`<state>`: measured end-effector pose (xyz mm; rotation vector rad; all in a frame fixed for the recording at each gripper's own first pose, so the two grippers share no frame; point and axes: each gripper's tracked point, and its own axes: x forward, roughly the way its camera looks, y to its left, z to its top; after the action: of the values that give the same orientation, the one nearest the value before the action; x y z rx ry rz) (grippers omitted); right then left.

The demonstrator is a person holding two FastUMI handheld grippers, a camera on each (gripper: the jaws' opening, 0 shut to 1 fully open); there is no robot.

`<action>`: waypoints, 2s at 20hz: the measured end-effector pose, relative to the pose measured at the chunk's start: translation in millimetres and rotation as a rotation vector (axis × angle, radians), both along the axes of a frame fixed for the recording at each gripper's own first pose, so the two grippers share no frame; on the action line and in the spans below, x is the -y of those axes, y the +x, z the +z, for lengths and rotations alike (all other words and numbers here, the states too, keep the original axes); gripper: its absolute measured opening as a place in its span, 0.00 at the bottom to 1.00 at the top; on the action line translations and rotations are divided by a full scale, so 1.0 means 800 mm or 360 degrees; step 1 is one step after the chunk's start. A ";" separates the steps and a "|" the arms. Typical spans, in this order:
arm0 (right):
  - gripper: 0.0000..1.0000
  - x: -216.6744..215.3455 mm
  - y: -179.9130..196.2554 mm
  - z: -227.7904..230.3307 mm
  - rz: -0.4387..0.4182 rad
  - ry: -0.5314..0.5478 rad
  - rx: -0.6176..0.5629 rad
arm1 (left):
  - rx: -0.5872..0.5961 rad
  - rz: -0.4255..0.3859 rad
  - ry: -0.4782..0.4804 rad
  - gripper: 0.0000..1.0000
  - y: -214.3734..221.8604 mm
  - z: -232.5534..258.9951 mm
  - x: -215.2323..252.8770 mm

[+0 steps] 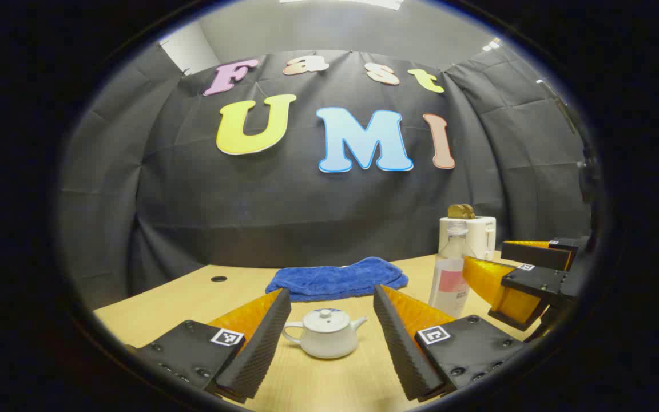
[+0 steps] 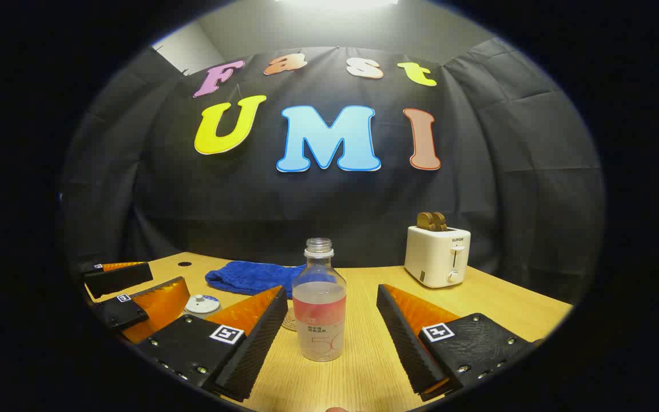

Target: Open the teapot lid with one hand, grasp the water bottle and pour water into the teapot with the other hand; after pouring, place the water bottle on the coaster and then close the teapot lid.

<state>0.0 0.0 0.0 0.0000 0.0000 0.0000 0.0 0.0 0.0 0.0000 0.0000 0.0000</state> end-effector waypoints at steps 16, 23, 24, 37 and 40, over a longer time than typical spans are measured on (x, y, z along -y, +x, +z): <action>0.98 0.006 0.003 -0.012 -0.0001 0.0020 -0.0047 | -0.0123 -0.0002 -0.0033 0.96 0.040 -0.019 -0.004; 0.98 0.010 0.000 -0.021 -0.0004 0.0033 -0.0077 | -0.0206 0.0026 -0.0015 0.95 0.077 -0.037 -0.019; 0.98 0.010 0.000 -0.024 -0.0005 0.0035 -0.0081 | -0.0218 0.0025 -0.0013 0.95 0.082 -0.038 -0.021; 0.98 0.017 0.002 -0.040 -0.0019 0.0057 -0.0144 | -0.0351 -0.0046 -0.0035 0.75 0.122 -0.063 -0.019; 0.98 0.017 0.003 -0.044 -0.0019 0.0051 -0.0153 | -0.0352 -0.0061 0.0005 0.61 0.119 -0.071 -0.020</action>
<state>2.2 -13.7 -35.2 0.0319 0.0960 -0.0121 95.4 16.0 -56.6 0.0034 0.2212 -0.0382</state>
